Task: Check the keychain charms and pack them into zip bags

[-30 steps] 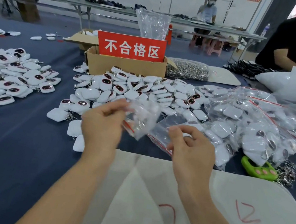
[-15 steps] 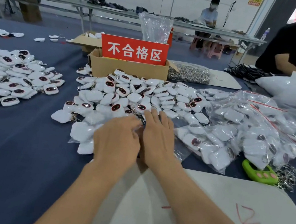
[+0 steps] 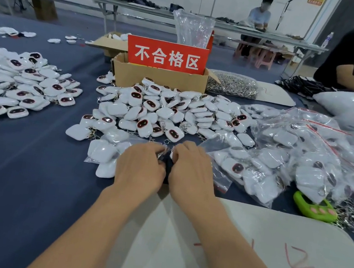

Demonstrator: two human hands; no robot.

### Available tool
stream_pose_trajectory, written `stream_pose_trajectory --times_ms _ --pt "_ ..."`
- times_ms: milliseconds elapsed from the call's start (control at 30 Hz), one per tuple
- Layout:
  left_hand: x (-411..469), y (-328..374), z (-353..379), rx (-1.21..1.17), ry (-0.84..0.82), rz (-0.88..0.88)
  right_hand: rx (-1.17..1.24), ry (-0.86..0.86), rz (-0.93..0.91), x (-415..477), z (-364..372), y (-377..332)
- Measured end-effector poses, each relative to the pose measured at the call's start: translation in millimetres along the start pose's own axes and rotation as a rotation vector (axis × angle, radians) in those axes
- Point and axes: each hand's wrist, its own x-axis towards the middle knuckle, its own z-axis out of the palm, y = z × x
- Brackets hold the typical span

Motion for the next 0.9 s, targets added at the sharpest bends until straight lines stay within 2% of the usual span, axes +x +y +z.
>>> stream_pose_trajectory --times_ms 267,333,433,500,633,767,833,900 --pt "-6 1 -6 -0.027 -0.039 -0.015 0.154 -0.061 0.086 -29 -21 4" --pt "-7 4 -8 0.028 -0.035 0.004 0.104 -0.088 0.062 -33 -25 9" --pt "-9 9 -11 0.077 0.081 0.105 -0.094 -0.179 0.006 -36 -29 17" --pt "-9 11 -10 -0.004 0.155 0.177 -0.076 -0.182 0.004 -36 -32 18" --pt "-13 20 -8 -0.181 0.103 0.156 0.136 0.051 -0.02 -35 -38 18" --pt "-18 24 -9 -0.385 -0.038 0.126 0.391 0.224 0.281 -31 -47 30" --pt "-18 24 -10 -0.42 -0.156 0.131 0.7 0.316 0.425 -32 -53 39" --pt "-17 25 -9 -0.501 -0.276 0.116 1.163 0.258 0.534 -36 -59 40"
